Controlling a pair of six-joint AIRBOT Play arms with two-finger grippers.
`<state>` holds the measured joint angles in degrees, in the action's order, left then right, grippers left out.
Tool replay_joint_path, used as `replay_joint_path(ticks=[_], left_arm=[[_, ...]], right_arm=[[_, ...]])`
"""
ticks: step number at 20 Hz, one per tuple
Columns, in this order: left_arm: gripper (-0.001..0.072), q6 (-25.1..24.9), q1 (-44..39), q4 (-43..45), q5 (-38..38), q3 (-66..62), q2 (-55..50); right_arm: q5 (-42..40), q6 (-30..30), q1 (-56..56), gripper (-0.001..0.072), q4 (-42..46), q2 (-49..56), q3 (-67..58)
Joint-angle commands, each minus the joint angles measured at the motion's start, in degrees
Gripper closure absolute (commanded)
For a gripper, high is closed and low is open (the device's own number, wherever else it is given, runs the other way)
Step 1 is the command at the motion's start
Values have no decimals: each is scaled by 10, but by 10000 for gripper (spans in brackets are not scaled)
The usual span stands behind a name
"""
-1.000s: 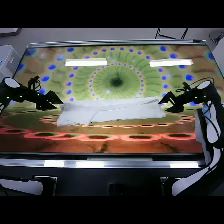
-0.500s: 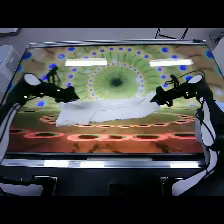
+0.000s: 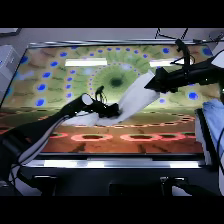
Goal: Fold the clothes and pants, and hang the long-sleeved shirts on hangers.
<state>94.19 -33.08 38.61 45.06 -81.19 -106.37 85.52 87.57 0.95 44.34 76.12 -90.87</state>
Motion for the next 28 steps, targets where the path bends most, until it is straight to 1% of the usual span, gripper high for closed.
replay_joint_path(ticks=[1, 2, 3, 4, 5, 6, 8, 9, 11, 13, 14, 15, 18, 19, 21, 23, 24, 25, 27, 28], left_arm=[[687, -28, -90, -238, -86, 0, -50], [687, -46, -111, -302, -123, 0, -57], [687, -56, -123, -336, -156, 0, -59], [688, -64, -125, -339, -180, 0, -58], [689, -93, -115, -339, -180, 0, -57], [691, -119, -94, -322, -162, 0, -53], [692, -112, -31, -193, -117, 0, -26], [692, -85, 9, -107, -87, 0, -3], [692, -18, 107, 96, -12, 0, 64], [691, 23, 198, 249, 51, 0, 142], [691, 29, 244, 298, 77, 0, 186], [691, 30, 287, 325, 96, 0, 228], [690, 27, 375, 351, 124, 0, 327], [690, 27, 392, 352, 126, 1, 351], [690, 23, 405, 353, 127, 7, 383], [689, 22, 405, 355, 136, 14, 397], [690, 12, 405, 354, 146, 15, 397], [690, 1, 405, 355, 154, 16, 397], [689, -10, 405, 355, 156, 20, 397], [690, -12, 405, 355, 156, 20, 396]], right_arm=[[1, 30, -31, 679, 5, -48, -1], [0, 40, -32, 679, 5, -47, 0], [-5, 40, -34, 679, 13, -43, 0], [-14, 40, -40, 679, 18, -36, 0], [-26, 40, -49, 679, 19, -26, 0], [-43, 38, -63, 678, 18, -10, 0], [-85, 37, -99, 678, 14, 33, 0], [-109, 36, -119, 678, 7, 60, 0], [-153, 34, -159, 678, -18, 118, 0], [-197, 29, -196, 678, -62, 182, 0], [-216, 21, -212, 678, -88, 213, 0], [-235, 11, -227, 678, -116, 246, 0], [-260, 12, -256, 675, -200, 334, 0], [-261, 12, -263, 574, -227, 359, 0], [-263, 10, -263, 76, -268, 384, 0], [-236, -15, -232, 82, -261, 372, -1], [-213, -14, -205, 82, -234, 358, -1], [-182, -6, -169, 81, -186, 338, -1], [-108, 41, -92, 75, -46, 291, 0], [-68, 58, -58, 28, 28, 269, 0]])
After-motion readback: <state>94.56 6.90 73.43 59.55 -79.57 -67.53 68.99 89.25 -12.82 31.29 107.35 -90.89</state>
